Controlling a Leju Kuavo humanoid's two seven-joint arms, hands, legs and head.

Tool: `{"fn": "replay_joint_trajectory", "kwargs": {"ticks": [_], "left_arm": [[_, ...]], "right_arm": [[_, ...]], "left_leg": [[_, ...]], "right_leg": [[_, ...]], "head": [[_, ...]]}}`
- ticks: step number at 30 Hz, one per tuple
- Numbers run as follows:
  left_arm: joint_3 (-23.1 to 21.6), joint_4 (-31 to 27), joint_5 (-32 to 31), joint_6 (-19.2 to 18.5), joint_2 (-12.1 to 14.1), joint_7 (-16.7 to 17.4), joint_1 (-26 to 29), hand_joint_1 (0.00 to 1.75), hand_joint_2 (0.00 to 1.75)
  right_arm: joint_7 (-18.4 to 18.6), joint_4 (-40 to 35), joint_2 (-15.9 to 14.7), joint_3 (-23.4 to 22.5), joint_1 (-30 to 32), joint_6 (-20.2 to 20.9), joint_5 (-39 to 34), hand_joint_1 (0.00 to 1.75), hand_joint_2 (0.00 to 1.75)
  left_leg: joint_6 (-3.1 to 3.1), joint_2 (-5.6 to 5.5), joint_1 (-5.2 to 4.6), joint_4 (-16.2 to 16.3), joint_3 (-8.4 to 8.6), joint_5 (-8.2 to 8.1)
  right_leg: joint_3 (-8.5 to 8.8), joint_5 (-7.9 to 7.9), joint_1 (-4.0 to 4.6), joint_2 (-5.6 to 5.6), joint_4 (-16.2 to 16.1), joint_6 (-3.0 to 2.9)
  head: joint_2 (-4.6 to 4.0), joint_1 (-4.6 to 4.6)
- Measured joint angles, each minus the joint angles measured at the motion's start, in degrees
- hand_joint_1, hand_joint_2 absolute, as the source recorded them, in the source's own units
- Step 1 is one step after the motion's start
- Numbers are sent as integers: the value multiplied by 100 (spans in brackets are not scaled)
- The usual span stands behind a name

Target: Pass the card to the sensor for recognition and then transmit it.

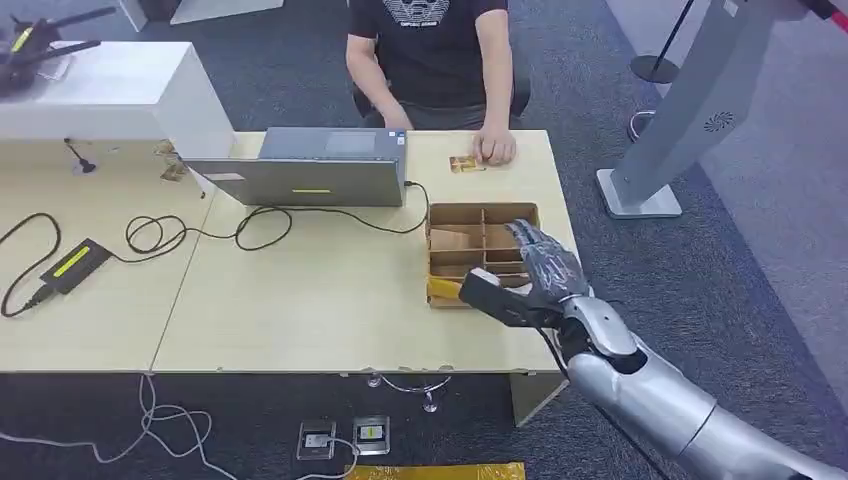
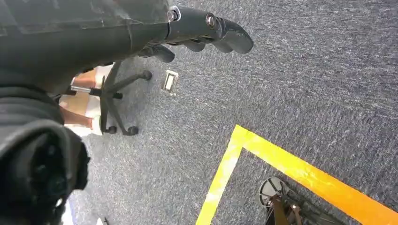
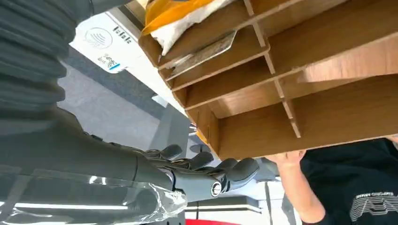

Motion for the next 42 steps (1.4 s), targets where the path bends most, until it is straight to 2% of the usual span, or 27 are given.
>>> {"fn": "replay_joint_trajectory", "kwargs": {"ticks": [5, 13, 42], "left_arm": [[0, 0, -7, -7, -2, 0, 0, 0, 0], [0, 0, -13, 2, -2, -44, 0, 0, 0], [39, 0, 79, 39, -7, -44, 1, 0, 0]], "right_arm": [[18, 79, 37, 0, -4, -88, 53, 0, 175], [140, 289, 72, 9, -60, -330, 525, 0, 175], [179, 592, 179, 146, 7, -147, 529, 0, 175]], "left_leg": [[0, 0, 0, 0, 0, 0], [0, 0, 0, 0, 0, 0], [0, 0, 1, 0, 3, 0]], "right_leg": [[0, 0, 0, 0, 0, 0], [0, 0, 0, 0, 0, 0], [0, 0, 1, 1, 0, 0]], "head": [[0, 0], [-2, 0], [0, 0]]}}
